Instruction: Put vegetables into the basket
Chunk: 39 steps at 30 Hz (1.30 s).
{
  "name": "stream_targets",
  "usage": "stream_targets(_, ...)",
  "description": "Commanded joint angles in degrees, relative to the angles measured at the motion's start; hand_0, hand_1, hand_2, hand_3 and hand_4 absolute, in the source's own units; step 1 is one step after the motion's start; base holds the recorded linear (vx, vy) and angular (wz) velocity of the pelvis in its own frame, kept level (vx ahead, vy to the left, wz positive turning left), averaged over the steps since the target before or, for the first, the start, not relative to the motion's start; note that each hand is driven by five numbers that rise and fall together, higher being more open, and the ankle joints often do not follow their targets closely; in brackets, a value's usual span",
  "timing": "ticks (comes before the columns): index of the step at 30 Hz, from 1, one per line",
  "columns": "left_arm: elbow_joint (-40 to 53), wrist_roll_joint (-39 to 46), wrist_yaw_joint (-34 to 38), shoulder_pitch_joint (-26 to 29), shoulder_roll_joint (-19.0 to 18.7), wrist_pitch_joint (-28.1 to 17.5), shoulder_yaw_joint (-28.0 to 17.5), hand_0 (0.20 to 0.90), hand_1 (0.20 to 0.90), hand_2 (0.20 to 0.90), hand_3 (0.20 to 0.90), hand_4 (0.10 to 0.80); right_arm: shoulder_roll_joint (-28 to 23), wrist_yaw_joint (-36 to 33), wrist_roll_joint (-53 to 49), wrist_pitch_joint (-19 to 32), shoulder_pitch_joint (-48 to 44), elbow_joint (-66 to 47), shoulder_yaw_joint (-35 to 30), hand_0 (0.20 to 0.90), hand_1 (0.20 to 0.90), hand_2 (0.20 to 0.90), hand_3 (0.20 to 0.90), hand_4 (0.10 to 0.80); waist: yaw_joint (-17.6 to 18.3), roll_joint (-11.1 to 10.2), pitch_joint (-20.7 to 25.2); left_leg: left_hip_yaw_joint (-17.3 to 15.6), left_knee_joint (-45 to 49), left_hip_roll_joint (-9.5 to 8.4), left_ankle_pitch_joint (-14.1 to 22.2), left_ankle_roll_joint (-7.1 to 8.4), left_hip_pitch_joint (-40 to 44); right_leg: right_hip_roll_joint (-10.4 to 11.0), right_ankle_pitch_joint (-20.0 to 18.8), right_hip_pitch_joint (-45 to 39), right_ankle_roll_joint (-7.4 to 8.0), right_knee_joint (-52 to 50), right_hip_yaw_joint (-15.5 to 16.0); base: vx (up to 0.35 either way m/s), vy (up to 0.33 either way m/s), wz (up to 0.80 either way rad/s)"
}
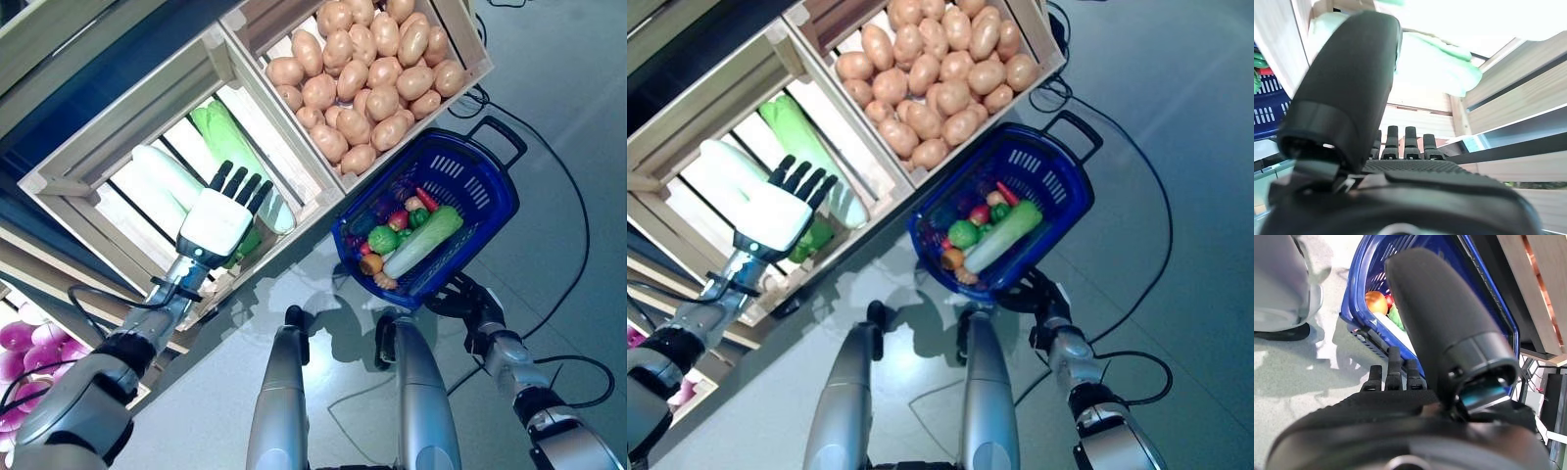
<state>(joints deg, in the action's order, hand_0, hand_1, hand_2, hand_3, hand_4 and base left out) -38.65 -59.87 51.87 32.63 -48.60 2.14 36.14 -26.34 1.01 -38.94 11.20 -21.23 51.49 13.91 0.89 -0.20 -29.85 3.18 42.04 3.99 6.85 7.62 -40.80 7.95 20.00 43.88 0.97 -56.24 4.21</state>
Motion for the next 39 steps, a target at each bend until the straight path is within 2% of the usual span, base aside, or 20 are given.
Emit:
stream_targets(1, 5.3, 3.1, -1.4, -1.2, -4.8, 5.0, -6.7, 0.900, 0.900, 0.900, 0.900, 0.800, -3.9, -2.4, -3.2, 3.8, 2.3, -4.3, -3.9, 0.900, 0.900, 0.900, 0.900, 0.800, -0.4, 1.3, 0.1, -4.1, 3.9, -2.51, 6.6, -4.66, 2.2, 0.2, -4.1, -5.5, 1.11, 5.4, -1.1, -0.034, -0.023, 0.03)
stream_targets(5, 7.3, 3.2, -9.7, -3.4, -5.8, 5.9, -6.7, 0.900, 0.900, 0.900, 0.900, 0.800, -4.5, -3.0, -4.0, 3.6, 2.4, -5.5, -4.1, 0.900, 0.900, 0.900, 0.900, 0.800, -0.9, 1.6, 0.1, -3.9, 3.6, -2.59, 6.3, -4.67, 1.2, 0.6, -4.3, -4.4, 1.20, 5.3, -0.8, -0.020, -0.023, 0.09)
stream_targets(14, 12.8, 3.8, -17.2, -4.8, -8.9, 7.6, -6.6, 0.900, 0.900, 0.900, 0.900, 0.800, -5.3, -2.9, -5.1, 4.2, 3.1, -5.9, -4.4, 0.900, 0.900, 0.900, 0.900, 0.800, -1.5, 2.3, 0.1, -3.8, 3.1, -2.56, 6.0, -4.61, 0.4, 1.2, -4.4, -3.6, 1.47, 5.1, -0.2, 0.000, -0.005, 0.03)
stream_targets(22, 7.8, 0.9, -10.0, -0.5, -7.9, 6.6, -4.4, 0.900, 0.900, 0.900, 0.900, 0.800, -5.6, -1.8, -5.1, 4.6, 0.9, -4.6, -3.8, 0.900, 0.900, 0.900, 0.900, 0.800, -1.0, 2.0, 0.1, -3.9, 3.6, -2.19, 5.7, -4.48, -0.8, 1.4, -4.5, -2.4, 1.35, 4.6, -0.2, 0.008, 0.004, 0.04)
stream_targets(25, 2.8, -0.5, -4.6, 2.5, -6.7, 5.4, -3.5, 0.900, 0.900, 0.900, 0.900, 0.800, -5.7, -1.5, -5.8, 4.7, -0.2, -4.0, -3.2, 0.900, 0.900, 0.900, 0.900, 0.800, -0.6, 1.5, 0.1, -4.1, 4.3, -1.98, 5.8, -4.50, -1.5, 1.2, -4.5, -1.8, 1.26, 4.1, -0.2, 0.000, 0.000, 0.00)
stream_targets(30, -3.9, -1.8, 0.4, 6.9, -5.0, 4.1, -2.1, 0.900, 0.900, 0.900, 0.900, 0.800, -5.6, -0.7, -5.3, 4.9, -1.7, -3.0, -2.7, 0.900, 0.900, 0.900, 0.900, 0.800, 0.2, 1.0, 0.1, -4.2, 5.3, -1.98, 6.0, -4.59, -2.4, 0.8, -4.7, -0.6, 1.33, 3.5, -0.3, 0.008, 0.022, -0.01)
stream_targets(39, -12.1, -0.5, 2.0, 12.4, -2.7, 3.7, 0.6, 0.900, 0.900, 0.900, 0.900, 0.800, -5.4, -1.4, -4.9, 3.9, -4.0, -3.1, -1.4, 0.900, 0.900, 0.900, 0.900, 0.800, 1.3, 0.2, 0.1, -4.3, 5.6, -1.54, 5.6, -4.37, -3.6, 0.0, -4.7, 0.7, 1.38, 2.6, -0.7, 0.006, 0.010, -0.02)
